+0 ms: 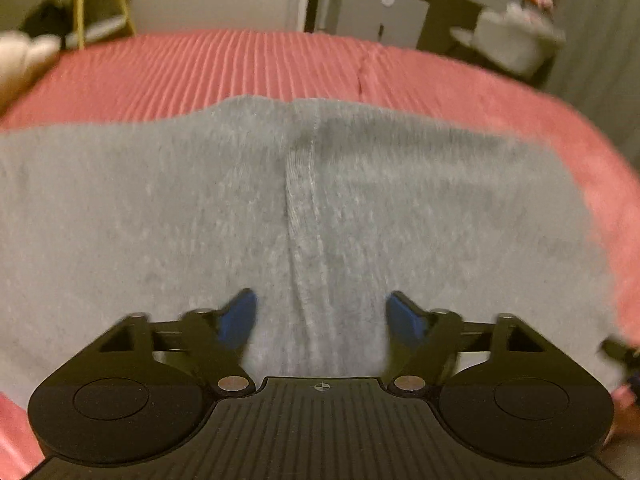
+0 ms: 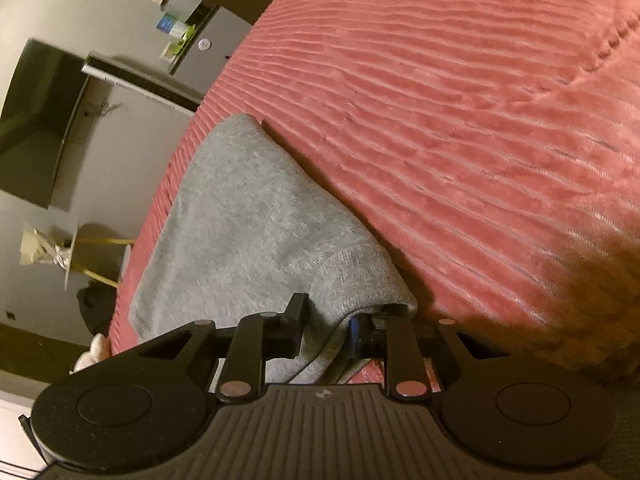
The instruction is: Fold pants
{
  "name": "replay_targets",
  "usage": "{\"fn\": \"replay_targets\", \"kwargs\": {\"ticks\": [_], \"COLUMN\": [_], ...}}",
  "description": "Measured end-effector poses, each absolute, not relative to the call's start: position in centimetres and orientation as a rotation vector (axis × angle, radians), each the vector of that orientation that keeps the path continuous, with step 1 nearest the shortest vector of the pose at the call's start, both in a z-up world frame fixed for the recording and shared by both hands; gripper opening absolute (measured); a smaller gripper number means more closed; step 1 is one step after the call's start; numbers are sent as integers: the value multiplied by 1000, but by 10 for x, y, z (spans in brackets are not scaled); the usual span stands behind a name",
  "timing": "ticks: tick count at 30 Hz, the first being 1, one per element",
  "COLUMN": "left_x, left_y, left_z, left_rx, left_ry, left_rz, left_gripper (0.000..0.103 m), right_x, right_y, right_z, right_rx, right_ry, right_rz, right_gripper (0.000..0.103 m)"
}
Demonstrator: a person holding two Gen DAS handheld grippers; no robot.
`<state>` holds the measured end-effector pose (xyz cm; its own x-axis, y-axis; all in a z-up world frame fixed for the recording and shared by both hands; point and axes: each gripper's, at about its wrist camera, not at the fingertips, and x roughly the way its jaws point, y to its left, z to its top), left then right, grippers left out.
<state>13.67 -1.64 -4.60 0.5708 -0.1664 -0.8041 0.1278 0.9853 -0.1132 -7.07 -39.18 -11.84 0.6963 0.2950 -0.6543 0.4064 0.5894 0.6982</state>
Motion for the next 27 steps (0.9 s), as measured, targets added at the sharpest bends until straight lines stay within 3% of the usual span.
{"fn": "replay_targets", "kwargs": {"ticks": [1,3,9,13,17,20,22,23,25,27], "left_x": [134,135,127,114,110,104,94,92,88,80], "left_y": [-19,-27,-25,-18,-21,-30,-32,-32,-23,-9], "left_z": [-44,-37,-21,-3,-13,-42,-44,-40,-27,-14], "left_rx": [-25,-7,12,38,107,211,285,304,264,178], "left_ry": [943,944,892,851,837,825,761,752,729,666], "left_rz": [-191,-207,-223,-209,-175,-128,-115,-107,-69,11], "left_gripper": [42,25,15,15,17,32,50,52,53,52], "right_x": [-70,-70,-72,-74,-74,-69,-67,-69,-78,-88], "right_y": [-390,-388,-385,-380,-373,-368,-366,-367,-373,-379], "right_z": [-118,-115,-111,-106,-102,-100,-98,-96,-94,-91], "right_rx": [955,934,897,856,794,743,716,714,743,763], "right_ry": [836,840,841,840,875,899,907,907,926,917], "right_rz": [-73,-71,-56,-40,-65,-93,-95,-91,-102,-141], "right_gripper": [25,25,25,18,19,23,28,29,48,49]}}
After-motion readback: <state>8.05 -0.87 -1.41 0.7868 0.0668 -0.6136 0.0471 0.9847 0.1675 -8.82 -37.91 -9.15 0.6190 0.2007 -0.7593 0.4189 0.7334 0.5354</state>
